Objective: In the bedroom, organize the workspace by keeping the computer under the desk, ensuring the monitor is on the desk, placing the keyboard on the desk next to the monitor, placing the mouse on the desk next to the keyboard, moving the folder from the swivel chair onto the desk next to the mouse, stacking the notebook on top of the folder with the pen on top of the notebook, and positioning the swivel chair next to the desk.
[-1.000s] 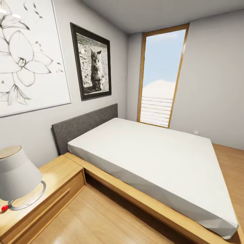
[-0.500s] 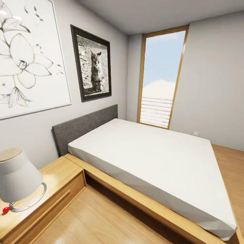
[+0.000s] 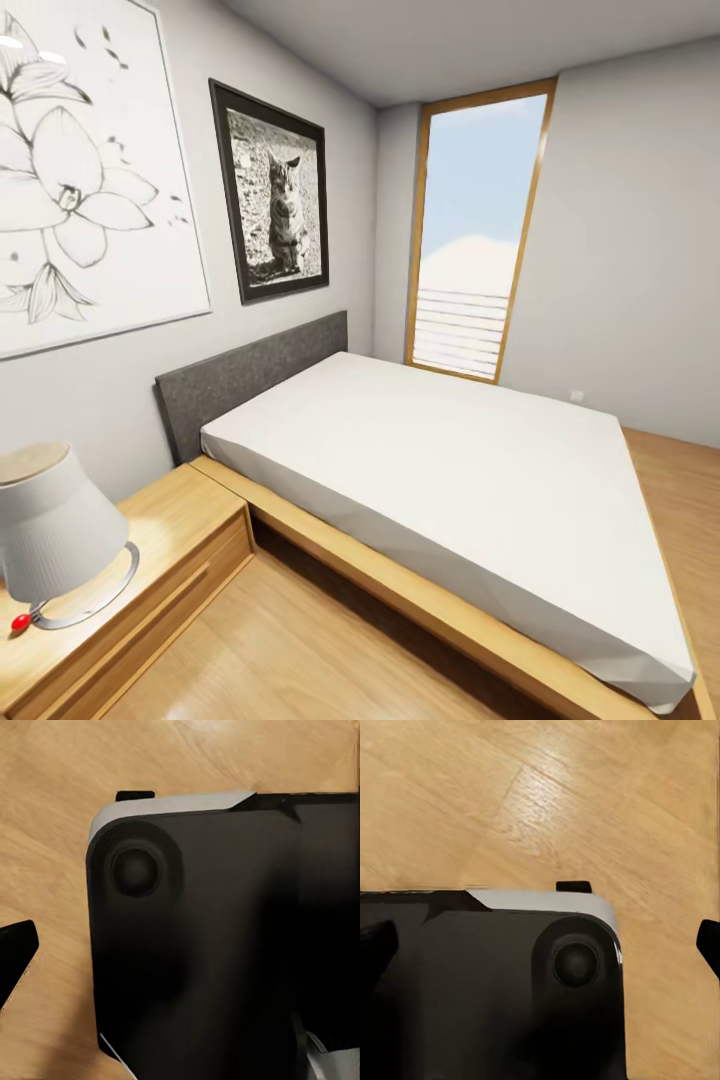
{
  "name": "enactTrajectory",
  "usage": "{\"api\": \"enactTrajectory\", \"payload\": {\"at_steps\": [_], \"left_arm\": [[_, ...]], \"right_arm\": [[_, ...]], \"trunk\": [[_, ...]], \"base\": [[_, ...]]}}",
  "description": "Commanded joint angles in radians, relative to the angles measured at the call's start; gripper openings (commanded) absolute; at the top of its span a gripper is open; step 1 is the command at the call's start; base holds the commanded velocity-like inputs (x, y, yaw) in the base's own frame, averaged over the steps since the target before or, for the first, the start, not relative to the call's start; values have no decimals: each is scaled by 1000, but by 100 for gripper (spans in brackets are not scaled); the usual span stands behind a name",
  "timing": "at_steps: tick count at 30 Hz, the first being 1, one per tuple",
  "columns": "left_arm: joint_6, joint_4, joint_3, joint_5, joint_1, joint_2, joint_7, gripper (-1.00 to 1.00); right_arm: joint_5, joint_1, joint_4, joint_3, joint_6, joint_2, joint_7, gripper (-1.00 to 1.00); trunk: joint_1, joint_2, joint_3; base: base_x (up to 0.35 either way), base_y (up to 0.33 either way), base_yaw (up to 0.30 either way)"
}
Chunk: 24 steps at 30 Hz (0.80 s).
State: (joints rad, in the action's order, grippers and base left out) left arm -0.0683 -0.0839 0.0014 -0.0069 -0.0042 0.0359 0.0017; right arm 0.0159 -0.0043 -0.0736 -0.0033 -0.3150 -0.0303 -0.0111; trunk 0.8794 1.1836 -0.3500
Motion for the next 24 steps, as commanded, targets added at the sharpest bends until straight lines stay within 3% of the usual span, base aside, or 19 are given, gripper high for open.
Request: {"api": "enactTrajectory", "payload": {"at_steps": [1, 9, 12, 19, 24], "left_arm": [[-26, 0, 0, 0, 0, 0, 1, 100], [-136, -27, 0, 0, 0, -25, 1, 100], [-150, -67, 1, 1, 0, -36, 1, 100], [-164, -92, 3, 7, 0, -42, 4, 100], [-218, -98, 4, 56, 0, -41, 4, 100]], "right_arm": [[1, 0, -21, 0, -11, 0, -1, 100], [1, 0, -154, -1, -30, 2, -2, 100], [1, 0, -238, -2, -52, 5, -3, 100], [2, -1, -294, -3, -97, 6, -5, 100], [1, -2, -289, -3, -176, 3, -4, 100]], "trunk": [[-4, -7, 2], [-35, -63, 27], [-46, -84, 37], [-73, -133, 59], [-92, -168, 74]], "base": [[0, 0, 0], [0, 0, 0], [0, 0, 0], [0, 0, 0], [0, 0, -21]]}}
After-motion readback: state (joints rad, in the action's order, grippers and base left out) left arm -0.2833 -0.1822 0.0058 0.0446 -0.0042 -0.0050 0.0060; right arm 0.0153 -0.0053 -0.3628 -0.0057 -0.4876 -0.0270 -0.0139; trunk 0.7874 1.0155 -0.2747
